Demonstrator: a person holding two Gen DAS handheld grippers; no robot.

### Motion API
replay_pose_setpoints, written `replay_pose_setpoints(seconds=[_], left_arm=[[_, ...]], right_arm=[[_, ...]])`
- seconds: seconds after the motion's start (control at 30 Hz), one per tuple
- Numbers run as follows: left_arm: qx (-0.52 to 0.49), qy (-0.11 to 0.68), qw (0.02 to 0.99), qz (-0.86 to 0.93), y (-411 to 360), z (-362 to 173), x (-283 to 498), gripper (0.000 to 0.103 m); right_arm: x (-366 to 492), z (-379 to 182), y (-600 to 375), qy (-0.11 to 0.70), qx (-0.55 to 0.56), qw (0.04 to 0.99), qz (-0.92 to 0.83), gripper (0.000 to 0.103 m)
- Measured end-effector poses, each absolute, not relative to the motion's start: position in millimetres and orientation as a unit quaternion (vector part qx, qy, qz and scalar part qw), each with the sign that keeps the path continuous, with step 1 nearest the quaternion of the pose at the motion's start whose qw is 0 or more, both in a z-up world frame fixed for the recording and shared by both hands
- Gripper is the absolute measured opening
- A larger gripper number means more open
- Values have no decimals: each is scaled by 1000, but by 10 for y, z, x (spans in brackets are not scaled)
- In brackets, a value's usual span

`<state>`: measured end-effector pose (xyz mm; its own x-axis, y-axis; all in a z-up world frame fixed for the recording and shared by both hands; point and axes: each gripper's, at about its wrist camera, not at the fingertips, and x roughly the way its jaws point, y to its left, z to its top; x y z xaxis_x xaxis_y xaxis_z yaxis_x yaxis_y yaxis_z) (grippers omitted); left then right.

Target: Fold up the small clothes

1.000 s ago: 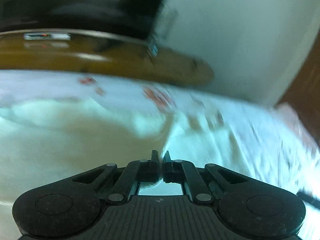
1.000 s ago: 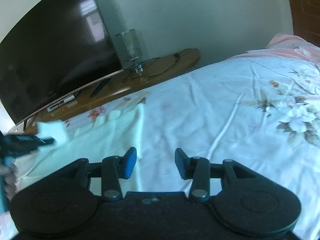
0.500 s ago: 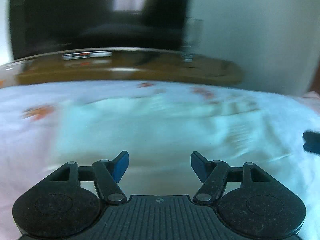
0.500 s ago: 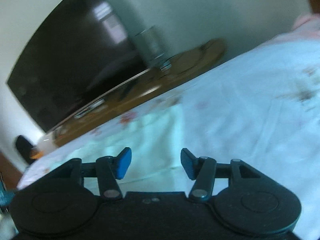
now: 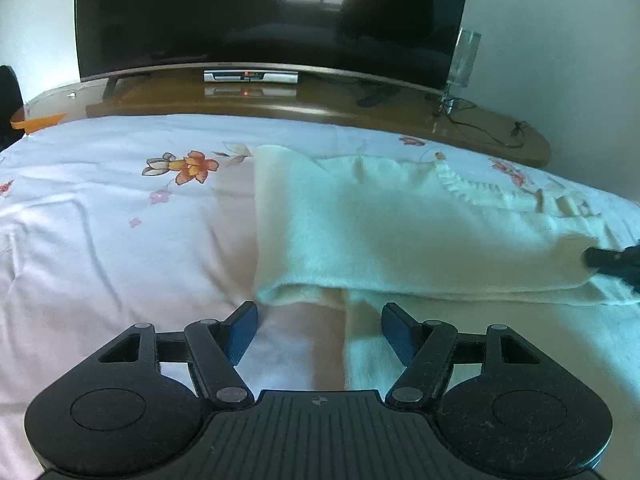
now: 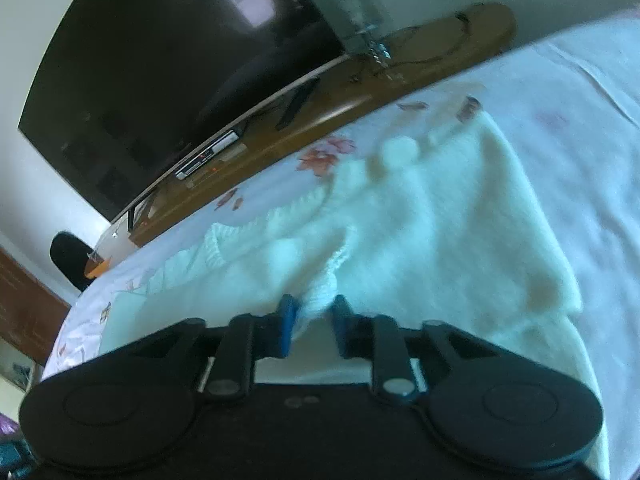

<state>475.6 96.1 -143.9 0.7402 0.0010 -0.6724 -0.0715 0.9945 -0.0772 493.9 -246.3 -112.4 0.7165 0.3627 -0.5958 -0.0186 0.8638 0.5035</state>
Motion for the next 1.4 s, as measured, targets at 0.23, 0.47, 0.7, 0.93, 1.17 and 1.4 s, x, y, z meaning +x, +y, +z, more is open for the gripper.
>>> replay_pose_setpoints(seconds=[0.23,0.47,0.7,0.93,1.17,1.4], left_arm=[[-74,339,938,9,1015,-1388,4751,52],[-83,326,942,-5,923,-1361,4807,52],[-60,355,933,17,907,-1456,4924,52],[-61,357,932,14,932,-1454,4932,52],[-60,355,933,16,922,-1454,4922,52],[-57,357,932,16,922,-1448,4926,52]], right_arm=[[4683,-594,-2444,276,160,940,124,7],[4625,-370,-2643,252,150,948,122,7],[4625,-543,-2794,271,147,947,91,7],[4490,-794,-3101,298,145,942,53,7],[4461,-945,-3221,310,148,938,39,7],[4447,-1060,-3253,321,152,934,37,7]])
